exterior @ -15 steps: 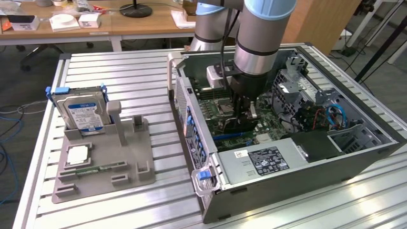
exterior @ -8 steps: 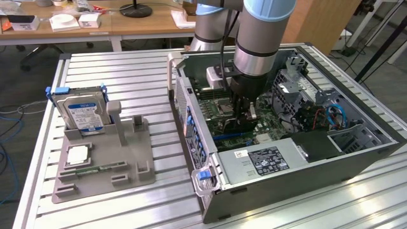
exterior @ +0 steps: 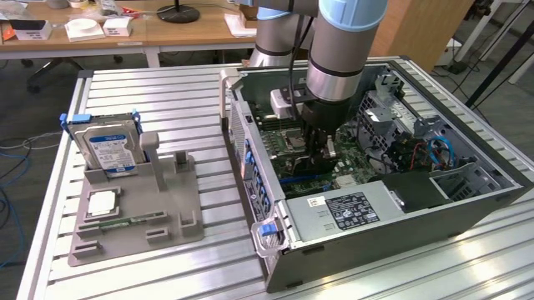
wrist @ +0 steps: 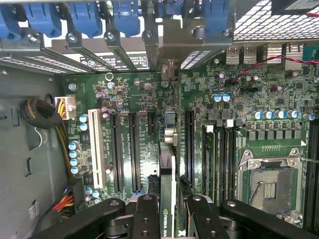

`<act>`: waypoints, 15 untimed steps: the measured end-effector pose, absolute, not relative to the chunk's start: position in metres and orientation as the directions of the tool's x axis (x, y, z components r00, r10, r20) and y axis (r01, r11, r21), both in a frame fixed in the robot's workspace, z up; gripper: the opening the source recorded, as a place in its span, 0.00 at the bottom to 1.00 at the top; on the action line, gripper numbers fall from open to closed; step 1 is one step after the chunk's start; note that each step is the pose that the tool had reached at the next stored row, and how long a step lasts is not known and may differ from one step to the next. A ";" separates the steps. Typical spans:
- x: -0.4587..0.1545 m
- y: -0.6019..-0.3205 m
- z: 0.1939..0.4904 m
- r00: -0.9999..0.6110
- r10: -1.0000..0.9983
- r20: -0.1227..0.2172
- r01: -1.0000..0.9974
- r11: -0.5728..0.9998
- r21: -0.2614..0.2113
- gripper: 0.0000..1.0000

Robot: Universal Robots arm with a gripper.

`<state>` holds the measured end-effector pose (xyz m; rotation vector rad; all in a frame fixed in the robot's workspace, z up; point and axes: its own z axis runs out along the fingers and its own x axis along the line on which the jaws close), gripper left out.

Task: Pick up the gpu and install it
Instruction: 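Insert the gpu into the slot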

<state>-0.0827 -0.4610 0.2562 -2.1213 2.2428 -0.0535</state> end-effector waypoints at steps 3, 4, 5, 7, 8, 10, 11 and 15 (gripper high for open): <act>-0.083 -0.461 0.255 -0.055 -0.998 -0.016 -0.996 0.056 -0.062 0.26; -0.083 -0.461 0.255 -0.055 -0.998 -0.016 -0.996 0.056 -0.062 0.26; -0.083 -0.461 0.254 -0.055 -0.998 -0.016 -0.997 0.056 -0.062 0.26; -0.083 -0.461 0.253 -0.055 -0.998 -0.016 -0.997 0.056 -0.062 0.26; -0.083 -0.461 0.253 -0.055 -0.998 -0.016 -0.996 0.056 -0.062 0.26; -0.083 -0.461 0.253 -0.055 -0.998 -0.016 -0.997 0.056 -0.061 0.26; -0.083 -0.461 0.253 -0.055 -0.998 -0.016 -0.997 0.056 -0.060 0.26; -0.083 -0.461 0.252 -0.055 -0.998 -0.016 -0.997 0.056 -0.059 0.26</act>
